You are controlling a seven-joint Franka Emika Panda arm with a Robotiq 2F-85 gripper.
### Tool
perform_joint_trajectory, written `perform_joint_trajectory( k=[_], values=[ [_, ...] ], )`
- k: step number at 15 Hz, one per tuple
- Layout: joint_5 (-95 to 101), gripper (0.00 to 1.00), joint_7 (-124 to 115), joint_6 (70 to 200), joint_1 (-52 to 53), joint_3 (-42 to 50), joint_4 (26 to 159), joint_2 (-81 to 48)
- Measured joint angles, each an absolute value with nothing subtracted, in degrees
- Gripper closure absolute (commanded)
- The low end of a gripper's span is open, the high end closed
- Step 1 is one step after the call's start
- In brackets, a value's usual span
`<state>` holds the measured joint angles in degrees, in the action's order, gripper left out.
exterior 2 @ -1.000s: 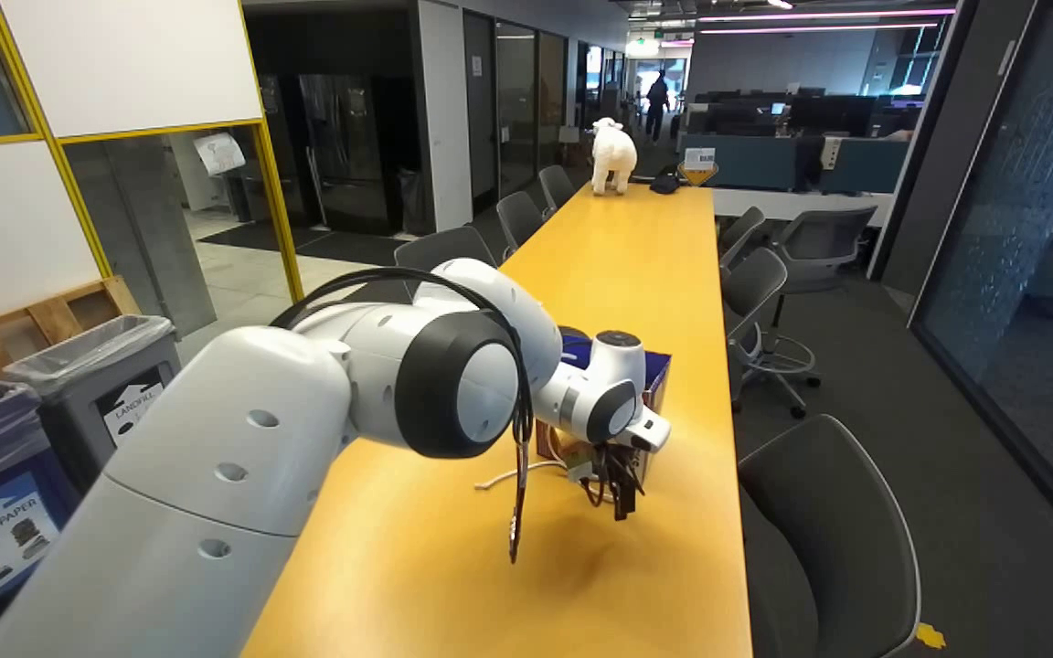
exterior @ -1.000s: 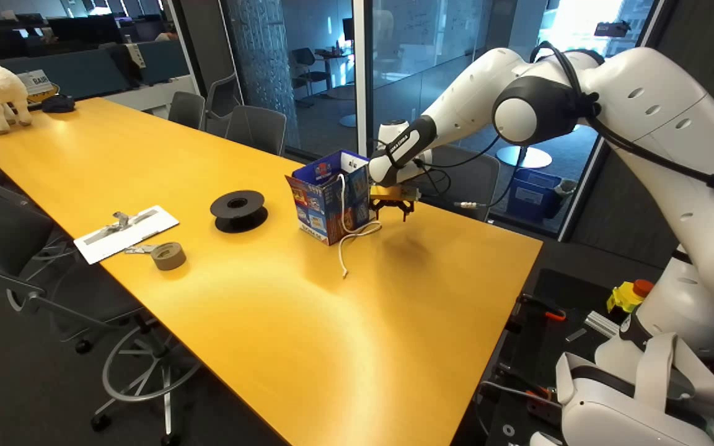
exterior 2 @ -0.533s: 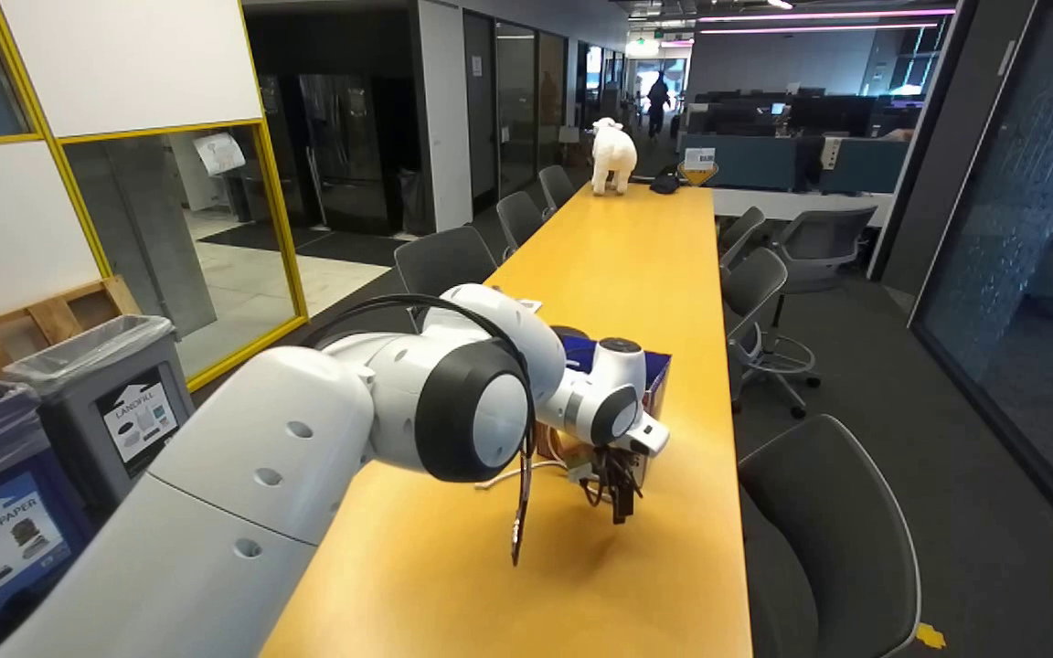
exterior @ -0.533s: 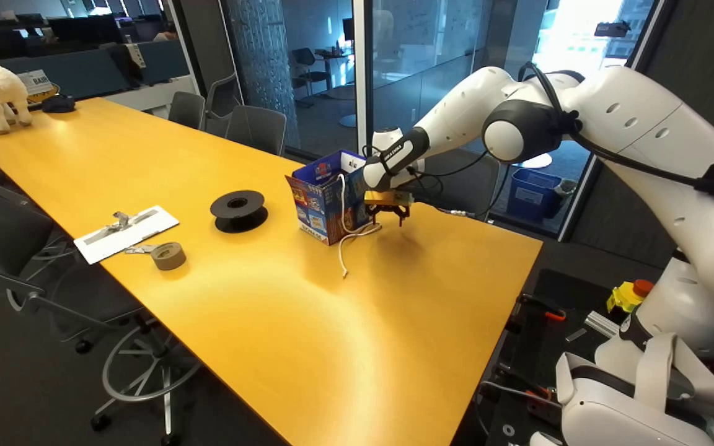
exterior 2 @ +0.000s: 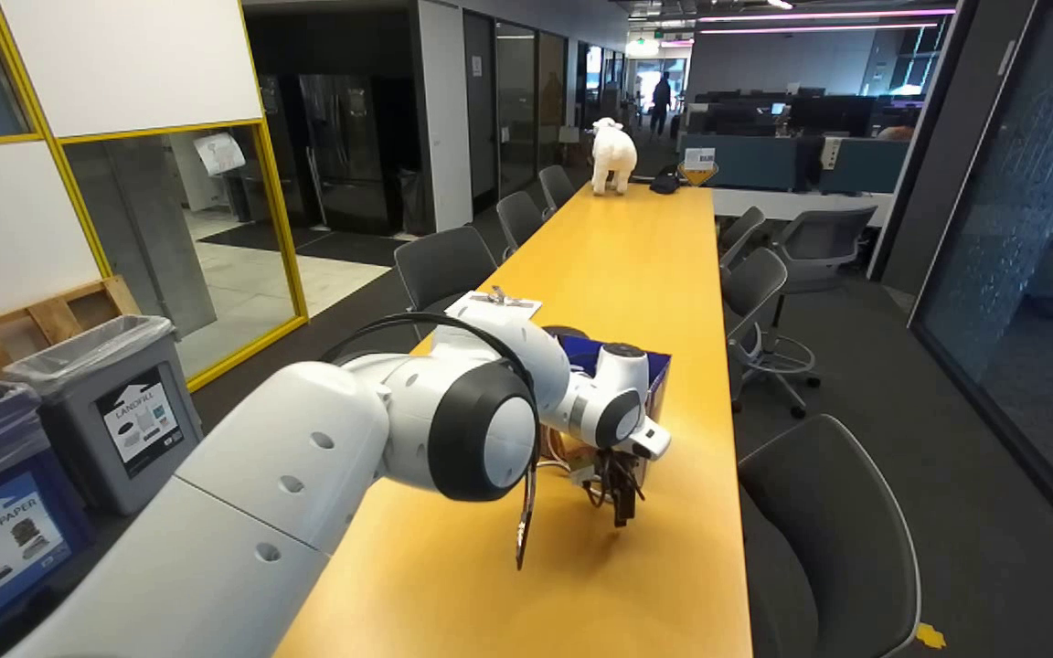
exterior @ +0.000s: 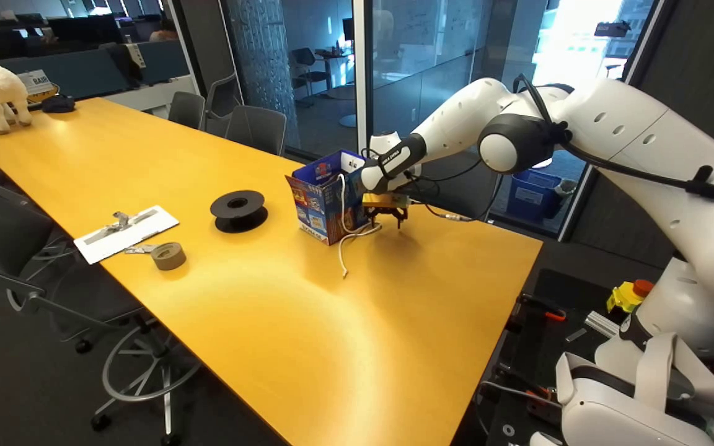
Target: Put the ropes in the box
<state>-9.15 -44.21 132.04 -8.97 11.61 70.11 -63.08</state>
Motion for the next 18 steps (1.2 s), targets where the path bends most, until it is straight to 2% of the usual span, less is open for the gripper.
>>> perform_joint_trajectory(
  k=[4, 5, 6, 14, 17, 18],
  values=[
    [-9.15, 0.0, -44.22, 131.28, -9.26, 11.55, 68.3, -64.18],
    [-9.15, 0.25, -44.22, 131.14, -9.33, 11.55, 67.9, -64.42],
    [-9.15, 0.26, -44.22, 131.06, -9.39, 11.53, 67.65, -64.56],
    [-9.15, 0.87, -44.11, 130.15, -9.77, 11.11, 66.27, -64.99],
    [-9.15, 0.97, -44.08, 129.14, -10.11, 10.5, 65.64, -65.09],
    [-9.15, 0.97, -44.08, 128.95, -10.27, 10.27, 65.47, -65.14]
  ],
)
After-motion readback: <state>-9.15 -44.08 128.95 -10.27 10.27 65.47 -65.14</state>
